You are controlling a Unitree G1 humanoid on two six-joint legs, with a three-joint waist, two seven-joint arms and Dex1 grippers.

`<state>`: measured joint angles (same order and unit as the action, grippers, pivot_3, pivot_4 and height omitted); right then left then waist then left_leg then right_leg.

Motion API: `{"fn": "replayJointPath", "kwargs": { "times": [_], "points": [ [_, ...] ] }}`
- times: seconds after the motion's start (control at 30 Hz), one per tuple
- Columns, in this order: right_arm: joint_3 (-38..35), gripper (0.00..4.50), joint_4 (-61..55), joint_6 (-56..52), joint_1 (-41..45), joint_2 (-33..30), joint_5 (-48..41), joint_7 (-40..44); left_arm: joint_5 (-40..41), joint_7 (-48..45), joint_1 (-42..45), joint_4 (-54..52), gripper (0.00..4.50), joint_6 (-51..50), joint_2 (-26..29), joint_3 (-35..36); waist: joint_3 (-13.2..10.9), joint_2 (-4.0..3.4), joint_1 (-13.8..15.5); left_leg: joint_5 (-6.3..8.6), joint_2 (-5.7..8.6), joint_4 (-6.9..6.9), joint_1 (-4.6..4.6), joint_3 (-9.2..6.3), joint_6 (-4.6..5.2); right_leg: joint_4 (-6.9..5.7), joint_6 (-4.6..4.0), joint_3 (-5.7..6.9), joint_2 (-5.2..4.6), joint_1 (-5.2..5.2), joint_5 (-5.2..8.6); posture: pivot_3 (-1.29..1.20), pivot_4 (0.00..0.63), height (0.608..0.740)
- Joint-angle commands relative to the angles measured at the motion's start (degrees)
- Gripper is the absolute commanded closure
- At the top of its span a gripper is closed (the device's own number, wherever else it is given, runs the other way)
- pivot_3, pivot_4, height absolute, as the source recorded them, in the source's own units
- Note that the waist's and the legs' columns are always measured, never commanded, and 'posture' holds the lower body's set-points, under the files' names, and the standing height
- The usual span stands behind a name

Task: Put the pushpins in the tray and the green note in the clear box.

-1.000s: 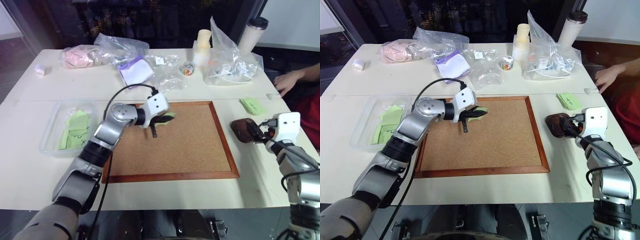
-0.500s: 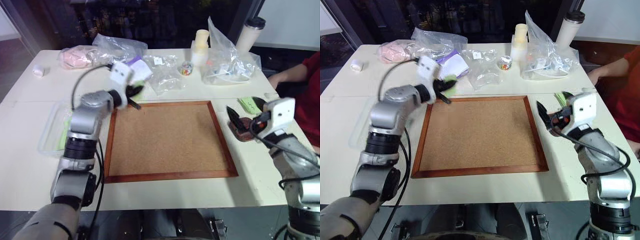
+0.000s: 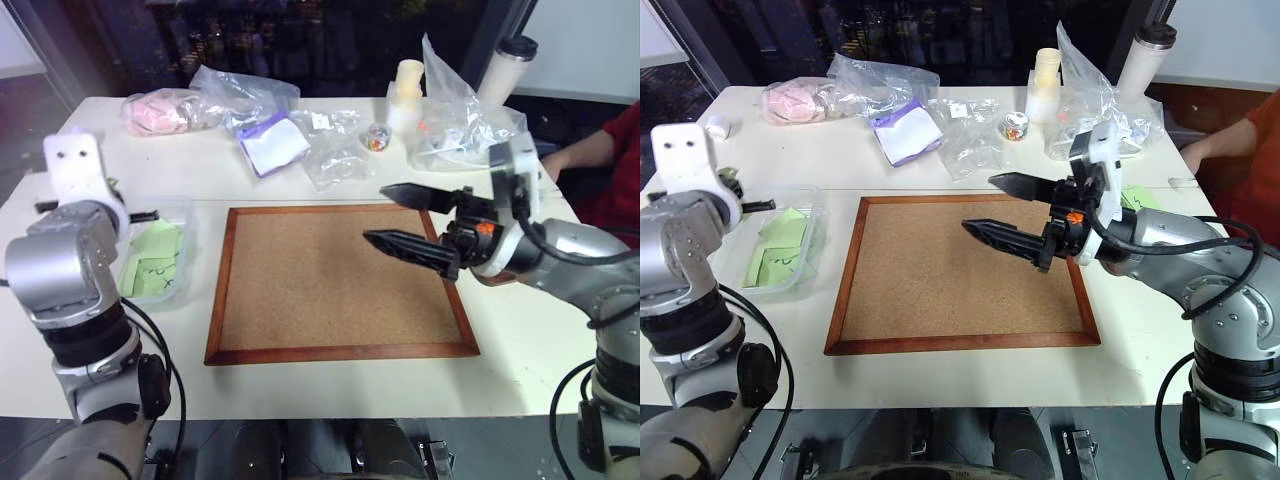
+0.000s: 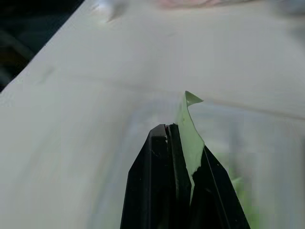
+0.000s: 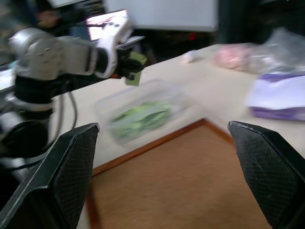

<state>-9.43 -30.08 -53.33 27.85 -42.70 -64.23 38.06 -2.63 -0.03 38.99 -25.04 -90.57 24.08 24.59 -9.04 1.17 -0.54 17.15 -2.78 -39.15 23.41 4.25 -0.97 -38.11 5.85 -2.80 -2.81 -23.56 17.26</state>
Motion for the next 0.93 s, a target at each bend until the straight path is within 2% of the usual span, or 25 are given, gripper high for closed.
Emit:
{"fn": "replayJointPath", "kwargs": {
  "times": [0.03,0.13,0.17,0.27,0.47,0.67,0.77,0.93],
  "points": [
    [2.95,0.02,0.30,1.68,0.59,-0.65,3.48,2.98,-2.35,2.26,0.27,-3.25,4.50,-1.51,-1.98,2.35,-0.01,0.05,0.02,0.00,0.00,0.00,0.00,0.00,0.00,0.00,0.00,0.00,-0.01,0.00,0.00,0.00,0.150,0.734],
    [3.84,0.02,0.93,2.62,0.36,-0.31,5.15,3.93,-2.81,2.94,0.53,-3.29,4.50,-0.95,-3.39,2.96,-0.02,0.10,-0.07,0.00,0.00,0.00,0.01,0.00,-0.01,-0.01,0.00,0.00,-0.02,-0.01,0.00,0.00,0.150,0.734],
    [3.94,0.00,1.10,2.80,0.33,-0.19,5.47,4.11,-2.91,3.04,0.60,-3.26,4.17,-0.69,-3.63,3.05,-0.02,0.10,-0.09,0.00,0.00,0.00,0.01,0.00,-0.01,-0.01,0.00,0.00,-0.01,-0.02,0.00,0.00,0.150,0.734],
    [4.41,0.00,1.21,3.08,-0.03,0.12,6.84,4.07,-2.83,2.98,0.25,-2.99,3.07,-0.57,-3.97,3.26,-0.02,0.10,-0.10,0.00,-0.03,0.00,0.00,0.00,-0.01,-0.01,0.00,0.00,-0.01,-0.02,0.00,0.00,0.150,0.734],
    [3.06,0.00,1.33,3.25,-1.05,0.39,7.94,3.10,-2.54,2.74,-0.15,-2.01,0.04,1.59,-3.58,2.79,-0.02,0.11,-0.11,0.00,-0.05,0.01,0.00,0.00,-0.01,-0.01,-0.01,0.00,-0.02,-0.03,0.00,0.00,0.150,0.734],
    [-1.13,0.00,1.24,2.23,-2.46,0.82,4.16,0.52,2.13,-3.04,1.61,-2.29,0.04,10.06,-1.10,1.64,-0.03,0.12,0.01,0.00,-0.07,0.01,0.00,0.01,-0.02,-0.02,-0.01,0.00,-0.09,-0.02,-0.01,0.00,0.150,0.734],
    [-5.72,0.00,0.81,1.09,-4.71,0.51,0.27,-2.54,8.22,-11.51,2.17,-0.02,0.04,14.25,2.41,0.50,-0.04,0.14,-0.03,0.00,-0.06,0.02,0.01,0.03,-0.02,0.00,-0.01,0.01,-0.13,-0.02,0.00,0.00,0.150,0.734],
    [-11.56,0.00,-1.32,-0.54,-9.97,-1.42,-3.99,-6.51,20.13,-26.41,4.51,2.10,0.04,15.33,8.43,-1.96,-0.06,0.16,-0.03,0.00,-0.05,0.03,0.03,0.06,-0.02,0.01,-0.01,0.04,-0.15,-0.02,0.00,0.00,0.150,0.734]
  ]
}}
